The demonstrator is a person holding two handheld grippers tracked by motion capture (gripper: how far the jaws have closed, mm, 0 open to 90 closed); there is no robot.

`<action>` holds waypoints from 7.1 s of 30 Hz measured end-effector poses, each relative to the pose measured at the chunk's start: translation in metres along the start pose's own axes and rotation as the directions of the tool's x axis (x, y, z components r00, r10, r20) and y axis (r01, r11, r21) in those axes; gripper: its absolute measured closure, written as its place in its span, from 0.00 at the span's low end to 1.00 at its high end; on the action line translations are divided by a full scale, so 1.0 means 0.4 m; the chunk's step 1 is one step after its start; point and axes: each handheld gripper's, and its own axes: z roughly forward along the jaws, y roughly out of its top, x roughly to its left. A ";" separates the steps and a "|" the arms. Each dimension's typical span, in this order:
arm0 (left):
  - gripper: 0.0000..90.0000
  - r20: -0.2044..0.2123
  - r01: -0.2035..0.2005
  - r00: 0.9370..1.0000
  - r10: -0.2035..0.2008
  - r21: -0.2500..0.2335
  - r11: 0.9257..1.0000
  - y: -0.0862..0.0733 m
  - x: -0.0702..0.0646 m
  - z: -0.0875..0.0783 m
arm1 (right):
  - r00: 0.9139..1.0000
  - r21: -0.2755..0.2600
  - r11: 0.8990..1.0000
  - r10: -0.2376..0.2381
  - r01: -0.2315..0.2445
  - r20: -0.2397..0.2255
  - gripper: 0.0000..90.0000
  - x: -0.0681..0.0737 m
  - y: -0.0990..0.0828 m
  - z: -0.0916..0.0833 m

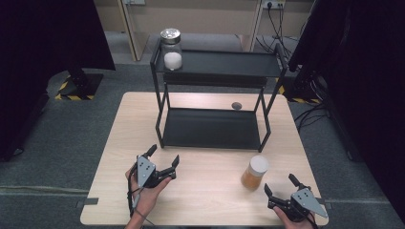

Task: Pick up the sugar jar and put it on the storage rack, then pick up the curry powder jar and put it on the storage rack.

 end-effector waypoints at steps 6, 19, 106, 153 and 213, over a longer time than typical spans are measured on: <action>0.11 -0.006 0.026 1.000 -0.025 0.048 0.998 -0.033 0.004 0.005 | 1.000 -0.003 1.000 0.000 0.000 -0.002 0.02 -0.001 -0.001 -0.001; 0.11 0.003 0.004 1.000 -0.004 0.058 0.998 -0.044 -0.004 0.009 | 1.000 0.001 1.000 -0.009 0.009 -0.005 0.02 0.000 0.001 0.000; 0.12 0.021 -0.020 1.000 0.019 0.054 0.998 -0.046 -0.013 0.008 | 0.991 -0.184 0.983 -0.016 -0.008 -0.133 0.38 0.030 0.182 0.098; 0.13 0.024 -0.039 0.999 0.037 0.057 0.998 -0.044 -0.017 0.007 | 0.997 -0.346 0.938 -0.032 0.009 -0.063 0.38 0.042 0.374 0.155; 0.13 0.030 -0.039 0.999 0.037 0.062 0.997 -0.042 -0.018 0.008 | 1.000 -0.391 0.921 -0.010 0.002 -0.018 0.38 0.009 0.567 0.230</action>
